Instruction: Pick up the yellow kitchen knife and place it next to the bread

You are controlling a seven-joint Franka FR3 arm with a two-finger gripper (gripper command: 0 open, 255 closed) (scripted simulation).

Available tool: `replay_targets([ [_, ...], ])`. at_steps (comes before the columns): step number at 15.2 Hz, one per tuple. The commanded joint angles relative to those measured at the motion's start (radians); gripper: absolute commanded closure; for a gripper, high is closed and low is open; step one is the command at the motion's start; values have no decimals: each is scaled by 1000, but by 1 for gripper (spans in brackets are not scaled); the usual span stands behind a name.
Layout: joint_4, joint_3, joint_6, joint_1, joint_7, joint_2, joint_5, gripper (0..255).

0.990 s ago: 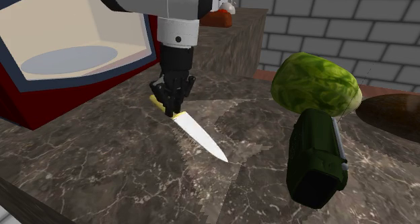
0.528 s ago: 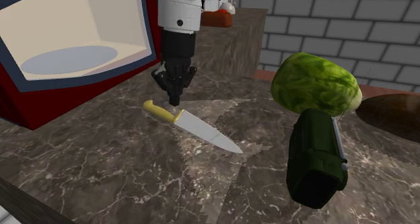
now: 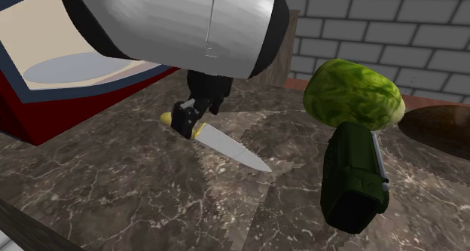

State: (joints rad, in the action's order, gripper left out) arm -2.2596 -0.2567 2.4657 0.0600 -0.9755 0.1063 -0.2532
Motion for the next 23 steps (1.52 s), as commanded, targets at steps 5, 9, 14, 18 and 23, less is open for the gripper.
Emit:
replay_targets([
  [5, -28, 2, 99, 12, -38, -47, -46, 0],
  [9, -28, 2, 99, 12, -38, -47, -46, 0],
  [14, -28, 2, 99, 12, -38, -47, -46, 255],
  [18, -30, 3, 103, 13, -39, -50, -48, 255],
  [23, -28, 2, 99, 12, -38, -47, -46, 255],
])
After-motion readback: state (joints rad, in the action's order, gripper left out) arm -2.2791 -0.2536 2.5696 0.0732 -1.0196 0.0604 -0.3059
